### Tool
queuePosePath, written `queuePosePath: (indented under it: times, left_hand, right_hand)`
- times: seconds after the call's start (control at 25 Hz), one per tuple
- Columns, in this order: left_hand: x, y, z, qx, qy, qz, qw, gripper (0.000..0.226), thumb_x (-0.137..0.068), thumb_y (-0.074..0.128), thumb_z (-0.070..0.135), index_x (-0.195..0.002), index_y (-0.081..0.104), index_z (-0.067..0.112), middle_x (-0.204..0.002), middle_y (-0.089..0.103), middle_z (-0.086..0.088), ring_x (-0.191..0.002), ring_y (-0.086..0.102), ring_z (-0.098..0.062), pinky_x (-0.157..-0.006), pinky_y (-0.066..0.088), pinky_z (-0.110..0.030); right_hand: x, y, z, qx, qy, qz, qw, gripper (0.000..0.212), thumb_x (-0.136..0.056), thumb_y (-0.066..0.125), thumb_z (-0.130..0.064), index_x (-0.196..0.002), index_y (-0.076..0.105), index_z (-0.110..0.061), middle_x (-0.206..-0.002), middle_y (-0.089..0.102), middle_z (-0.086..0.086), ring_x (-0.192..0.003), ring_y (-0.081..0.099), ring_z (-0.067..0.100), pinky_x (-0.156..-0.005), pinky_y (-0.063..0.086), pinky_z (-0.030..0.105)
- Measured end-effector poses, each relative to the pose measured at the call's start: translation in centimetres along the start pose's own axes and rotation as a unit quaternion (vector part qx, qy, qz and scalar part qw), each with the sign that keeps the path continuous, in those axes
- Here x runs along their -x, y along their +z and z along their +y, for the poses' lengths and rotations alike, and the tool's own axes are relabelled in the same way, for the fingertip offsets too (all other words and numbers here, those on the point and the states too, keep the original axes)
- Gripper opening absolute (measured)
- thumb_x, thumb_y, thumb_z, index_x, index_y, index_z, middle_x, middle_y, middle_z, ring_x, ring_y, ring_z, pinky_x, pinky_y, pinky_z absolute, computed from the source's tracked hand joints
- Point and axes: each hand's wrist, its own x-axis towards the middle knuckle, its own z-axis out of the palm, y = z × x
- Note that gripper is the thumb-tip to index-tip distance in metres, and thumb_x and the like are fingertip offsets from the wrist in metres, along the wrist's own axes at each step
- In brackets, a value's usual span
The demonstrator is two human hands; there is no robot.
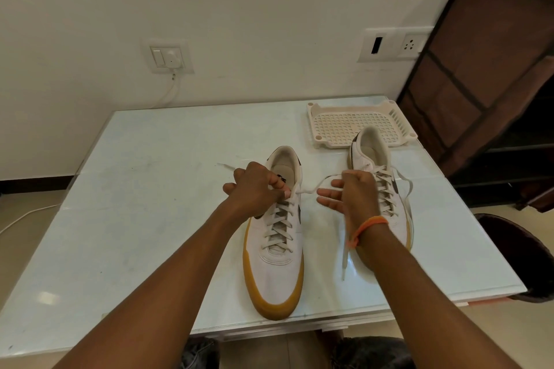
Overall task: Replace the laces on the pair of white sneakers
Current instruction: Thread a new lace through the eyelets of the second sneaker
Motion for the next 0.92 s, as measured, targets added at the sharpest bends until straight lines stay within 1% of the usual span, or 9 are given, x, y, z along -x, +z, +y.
queuePosePath:
  times: [0.12,0.24,0.36,0.44,0.52,0.68,0.8,0.88,0.92]
  left_hand:
    - [-0.2,0.4,-0.1,-0.002,-0.001,0.003,1.0,0.01,-0.084,0.074,0.04,-0.076,0.073,0.032,-0.106,0.061,0.005,-0.108,0.044,-0.023,-0.078,0.03,-0.039]
    - [-0.4,0.4,-0.4,0.007,-0.003,-0.009,1.0,0.019,-0.086,0.07,0.039,-0.068,0.072,0.032,-0.099,0.064,0.003,-0.106,0.051,-0.024,-0.084,0.037,-0.043]
    - [-0.5,-0.1,-0.8,0.032,-0.011,-0.031,0.999,0.039,-0.093,0.056,0.049,-0.063,0.07,0.027,-0.088,0.064,-0.002,-0.104,0.049,-0.027,-0.09,0.035,-0.049]
    - [-0.5,-0.6,-0.7,0.034,-0.019,-0.039,0.998,0.047,-0.096,0.044,0.055,-0.075,0.075,0.027,-0.096,0.065,-0.001,-0.109,0.044,-0.027,-0.094,0.033,-0.049]
    - [-0.3,-1.1,-0.7,0.042,-0.02,-0.049,0.998,0.055,-0.098,0.034,0.06,-0.079,0.076,0.03,-0.104,0.066,0.004,-0.114,0.04,-0.022,-0.1,0.028,-0.047]
    - [0.2,-1.5,-0.3,0.024,-0.027,-0.055,0.998,0.063,-0.098,0.024,0.064,-0.085,0.077,0.03,-0.115,0.064,0.006,-0.12,0.035,-0.02,-0.089,0.018,-0.042]
    - [0.5,-1.5,0.0,0.018,-0.032,-0.05,0.998,0.062,-0.098,0.026,0.062,-0.091,0.077,0.028,-0.119,0.062,0.002,-0.128,0.034,-0.024,-0.088,0.016,-0.041]
    - [0.5,-1.6,0.0,0.026,-0.032,-0.048,0.998,0.061,-0.099,0.026,0.062,-0.092,0.077,0.028,-0.121,0.062,0.0,-0.131,0.033,-0.024,-0.092,0.018,-0.043]
    - [0.5,-1.5,0.0,0.027,-0.033,-0.048,0.998,0.061,-0.099,0.026,0.061,-0.091,0.077,0.028,-0.123,0.061,-0.001,-0.131,0.033,-0.025,-0.095,0.019,-0.045]
  right_hand:
    - [1.0,1.3,1.8,0.139,0.005,-0.105,0.985,0.033,-0.091,0.066,-0.031,-0.114,0.053,-0.01,-0.101,0.064,0.013,-0.084,0.069,0.028,-0.061,0.06,0.039]
    - [1.1,1.6,3.1,0.251,-0.145,-0.105,0.951,0.017,-0.081,0.077,-0.02,-0.089,0.067,-0.01,-0.085,0.069,0.007,-0.076,0.069,0.022,-0.056,0.057,0.024]
    - [0.7,1.3,3.1,0.317,-0.201,-0.097,0.922,0.013,-0.081,0.077,-0.015,-0.073,0.068,-0.009,-0.071,0.067,0.001,-0.062,0.068,0.019,-0.057,0.058,0.023]
    - [0.0,0.6,2.4,0.259,-0.186,-0.098,0.943,0.012,-0.083,0.074,-0.007,-0.076,0.067,0.0,-0.074,0.067,0.011,-0.062,0.069,0.022,-0.059,0.06,0.032]
    - [-0.9,-0.5,1.2,0.148,-0.164,-0.046,0.974,0.008,-0.087,0.067,0.0,-0.084,0.064,0.008,-0.082,0.066,0.019,-0.063,0.069,0.026,-0.061,0.061,0.04]
    - [-2.0,-2.9,-0.8,0.003,-0.119,0.102,0.988,0.012,-0.093,0.06,-0.002,-0.101,0.061,0.005,-0.1,0.067,0.026,-0.072,0.072,0.029,-0.056,0.059,0.031]
    - [-1.4,-1.9,0.3,0.073,-0.129,0.01,0.989,0.044,-0.091,0.062,-0.003,-0.132,0.05,-0.009,-0.127,0.053,0.011,-0.082,0.071,0.031,-0.057,0.061,0.037]
    - [-0.8,-0.3,1.7,0.228,-0.196,-0.095,0.949,0.061,-0.086,0.069,-0.007,-0.14,0.047,-0.025,-0.125,0.04,-0.004,-0.092,0.068,0.032,-0.064,0.061,0.045]
    - [-0.6,0.4,2.5,0.3,-0.24,-0.118,0.915,0.051,-0.084,0.072,-0.012,-0.131,0.057,-0.026,-0.119,0.042,-0.005,-0.095,0.067,0.03,-0.068,0.061,0.046]
